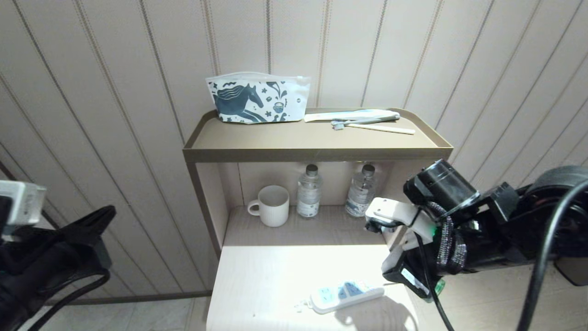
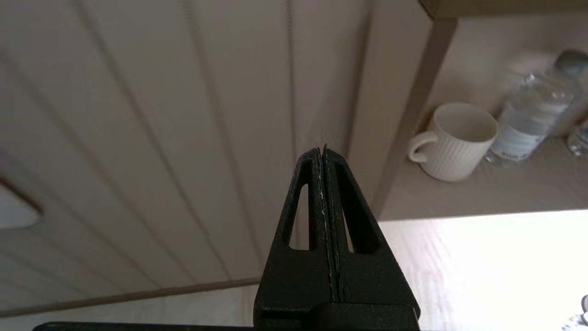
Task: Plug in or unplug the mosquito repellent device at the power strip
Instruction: Place the mosquito repellent liquid on the table
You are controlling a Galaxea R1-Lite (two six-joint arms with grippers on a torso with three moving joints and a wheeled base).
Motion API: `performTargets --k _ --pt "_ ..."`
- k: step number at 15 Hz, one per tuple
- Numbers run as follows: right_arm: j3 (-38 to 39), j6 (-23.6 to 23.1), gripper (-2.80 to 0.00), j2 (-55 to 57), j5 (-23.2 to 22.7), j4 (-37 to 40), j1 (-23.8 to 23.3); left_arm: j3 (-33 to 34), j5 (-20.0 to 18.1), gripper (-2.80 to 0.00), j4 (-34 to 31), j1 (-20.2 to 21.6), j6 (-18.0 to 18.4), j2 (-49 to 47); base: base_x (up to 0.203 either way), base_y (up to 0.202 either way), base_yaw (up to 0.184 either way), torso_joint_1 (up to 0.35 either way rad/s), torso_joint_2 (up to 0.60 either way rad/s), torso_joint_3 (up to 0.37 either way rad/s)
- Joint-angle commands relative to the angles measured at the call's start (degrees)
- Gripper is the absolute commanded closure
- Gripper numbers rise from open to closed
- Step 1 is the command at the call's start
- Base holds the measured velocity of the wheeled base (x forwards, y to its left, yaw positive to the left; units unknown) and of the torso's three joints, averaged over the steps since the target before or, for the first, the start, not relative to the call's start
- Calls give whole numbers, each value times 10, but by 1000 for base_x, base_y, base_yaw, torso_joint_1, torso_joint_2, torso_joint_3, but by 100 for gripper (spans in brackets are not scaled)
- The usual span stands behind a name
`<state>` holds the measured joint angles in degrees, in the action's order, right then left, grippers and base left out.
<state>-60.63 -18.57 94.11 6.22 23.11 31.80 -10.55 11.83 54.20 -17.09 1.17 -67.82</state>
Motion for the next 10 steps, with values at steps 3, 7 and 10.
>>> performTargets --k 3,7,10 --pt "36 0 0 -71 0 2 -23 -103 -6 0 -456 65 -28 341 0 0 0 0 0 0" --pt "52 3 0 -93 -2 1 -32 -207 42 0 -741 82 -96 513 0 0 0 0 0 0" --pt "53 34 0 -116 -2 -1 -37 -138 92 0 -673 86 -66 518 0 0 0 0 0 0"
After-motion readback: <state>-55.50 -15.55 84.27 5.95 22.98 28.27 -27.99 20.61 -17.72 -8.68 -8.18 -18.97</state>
